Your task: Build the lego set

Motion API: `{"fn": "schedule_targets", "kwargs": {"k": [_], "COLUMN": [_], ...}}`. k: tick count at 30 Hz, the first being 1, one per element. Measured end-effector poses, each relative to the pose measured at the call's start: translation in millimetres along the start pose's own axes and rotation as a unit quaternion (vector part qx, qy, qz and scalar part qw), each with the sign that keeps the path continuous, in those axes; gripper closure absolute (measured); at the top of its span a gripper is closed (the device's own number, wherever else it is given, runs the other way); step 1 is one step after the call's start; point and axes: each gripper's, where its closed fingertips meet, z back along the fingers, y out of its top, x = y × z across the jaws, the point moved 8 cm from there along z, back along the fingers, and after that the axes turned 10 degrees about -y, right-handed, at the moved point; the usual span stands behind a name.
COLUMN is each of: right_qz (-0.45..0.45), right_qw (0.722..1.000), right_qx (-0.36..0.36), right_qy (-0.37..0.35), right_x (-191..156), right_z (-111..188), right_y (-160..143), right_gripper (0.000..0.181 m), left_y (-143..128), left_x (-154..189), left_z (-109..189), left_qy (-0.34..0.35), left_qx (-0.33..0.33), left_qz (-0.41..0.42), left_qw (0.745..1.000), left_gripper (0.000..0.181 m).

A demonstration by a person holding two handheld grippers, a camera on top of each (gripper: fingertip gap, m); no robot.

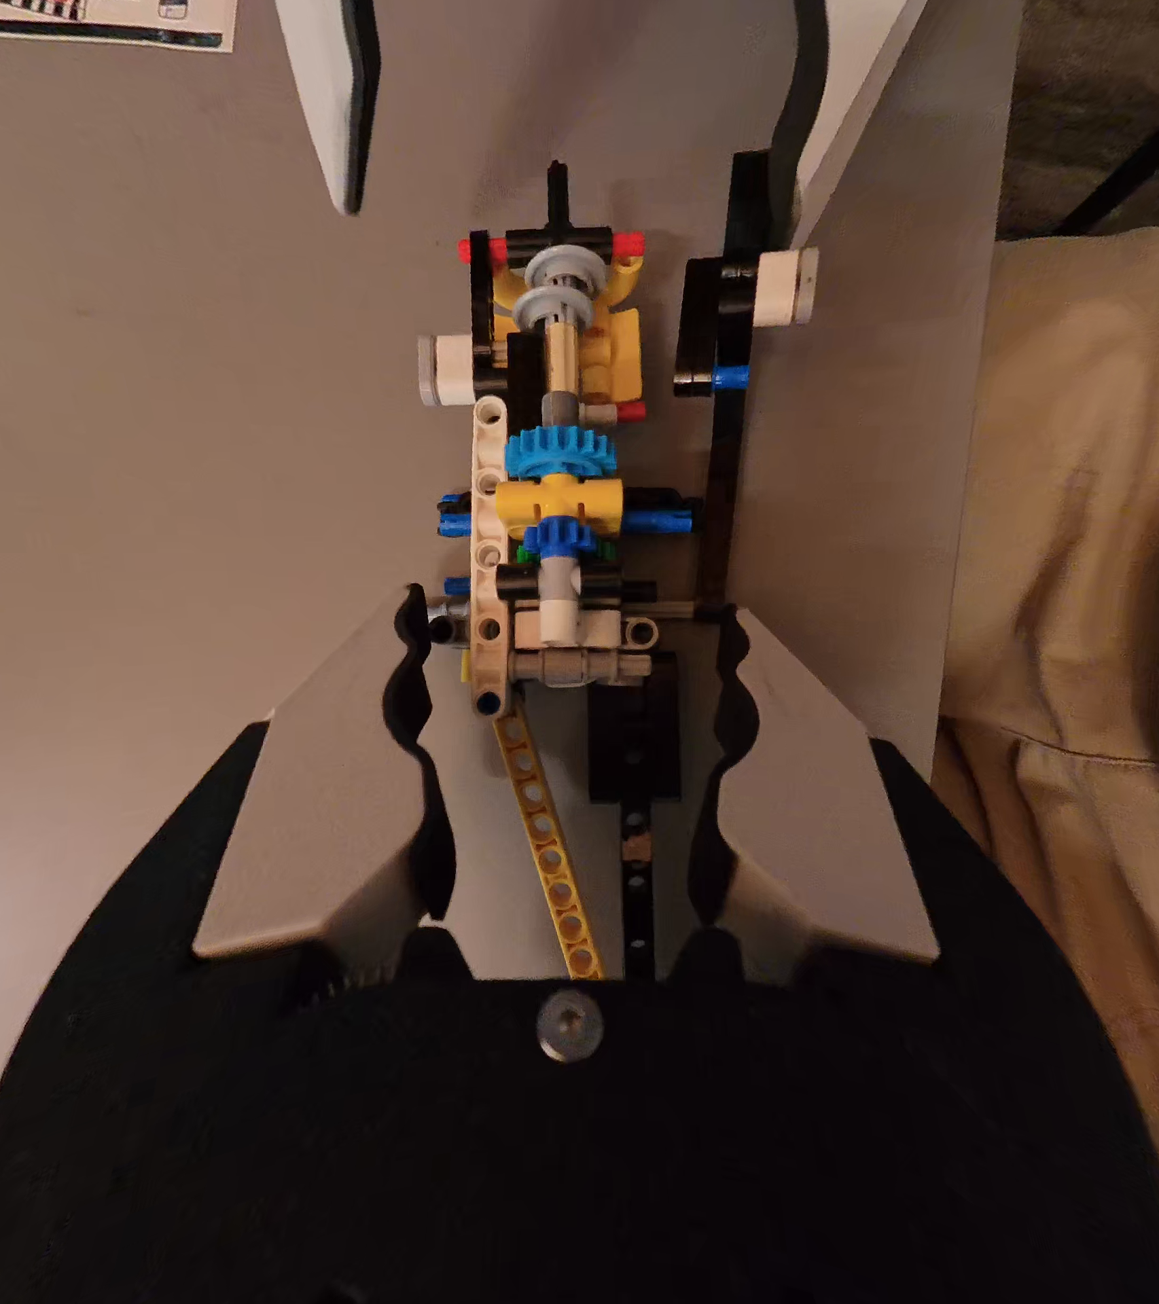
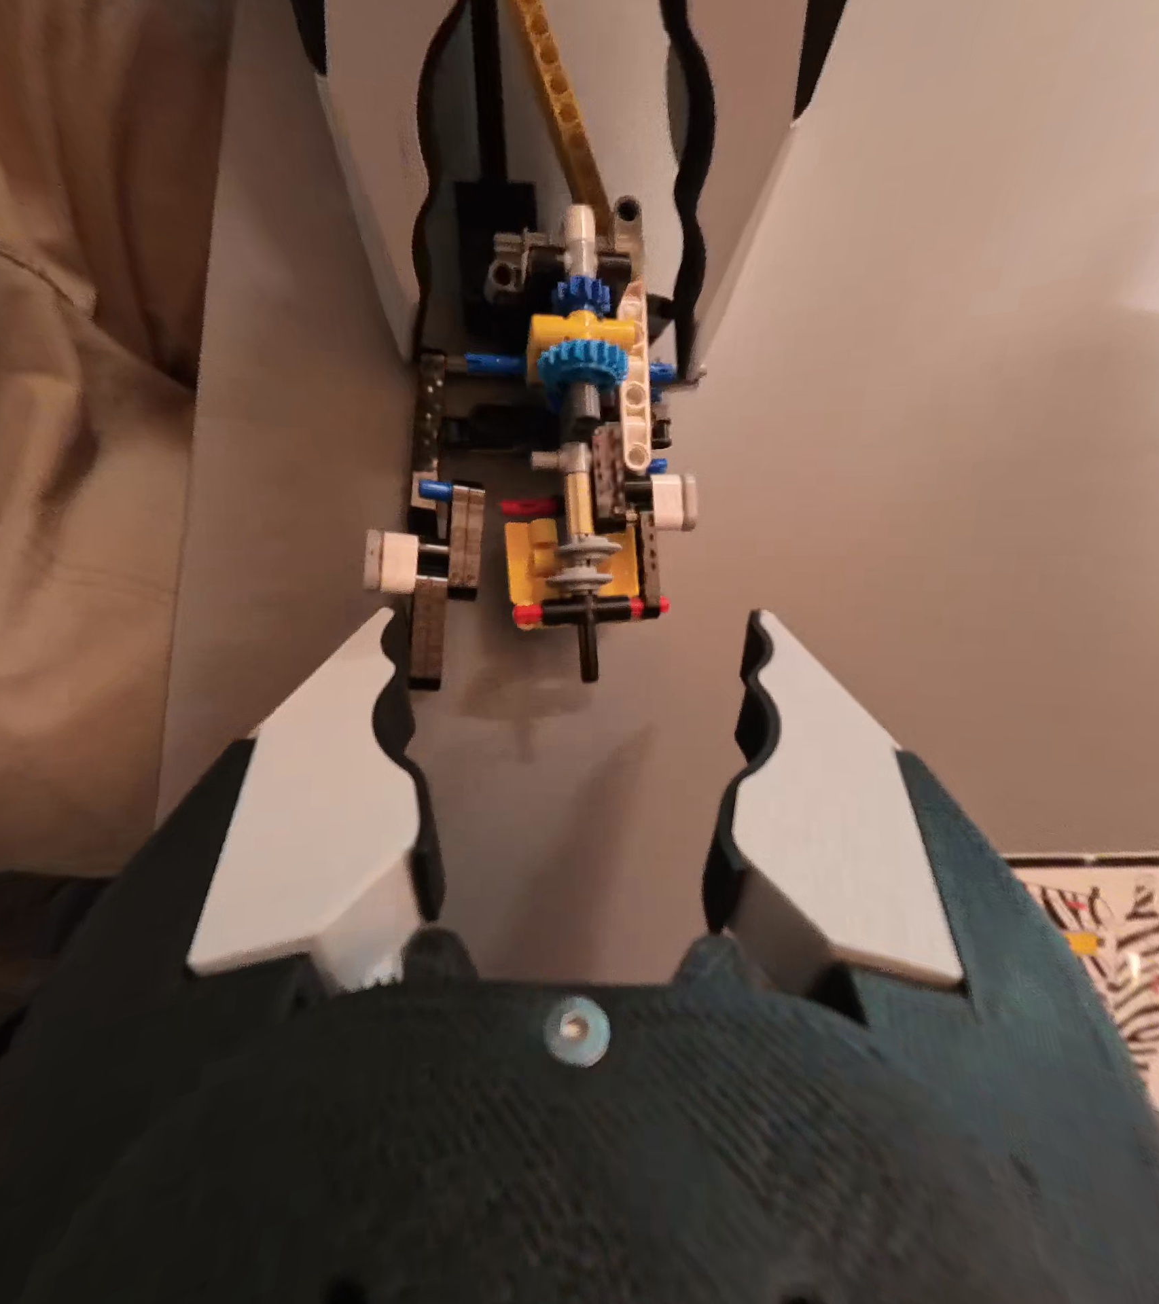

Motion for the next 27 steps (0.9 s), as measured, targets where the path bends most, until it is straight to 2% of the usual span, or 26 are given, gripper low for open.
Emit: {"fn": "schedule_targets", "kwargs": {"k": [15,18,21,27], "right_qz": [0.031,0.050,0.072,0.075], "right_qw": [0.997,0.995,0.994,0.994], "right_qx": [-0.015,-0.026,-0.029,-0.039], "right_qy": [0.072,0.079,0.077,0.074], "right_x": [-1.5,-0.9,-0.3,1.7], "right_z": [-9.2,-11.4,-12.2,-13.4], "right_y": [-0.1,1.2,4.7,6.1], "right_gripper": [0.098,0.103,0.116,0.117], "left_y": [-1.4,-1.3,-1.4,-2.1], "left_x": [-1.7,-2.2,-2.5,-3.4], "left_z": [0.2,0.2,0.1,-0.6], "left_qy": [-0.011,-0.013,-0.016,-0.021], "left_qx": [0.012,0.014,0.016,0.020], "left_qz": [-0.003,-0.001,0.001,0.008], "left_qw": [1.000,1.000,1.000,1.000], "left_gripper": [0.100,0.100,0.100,0.099]}}
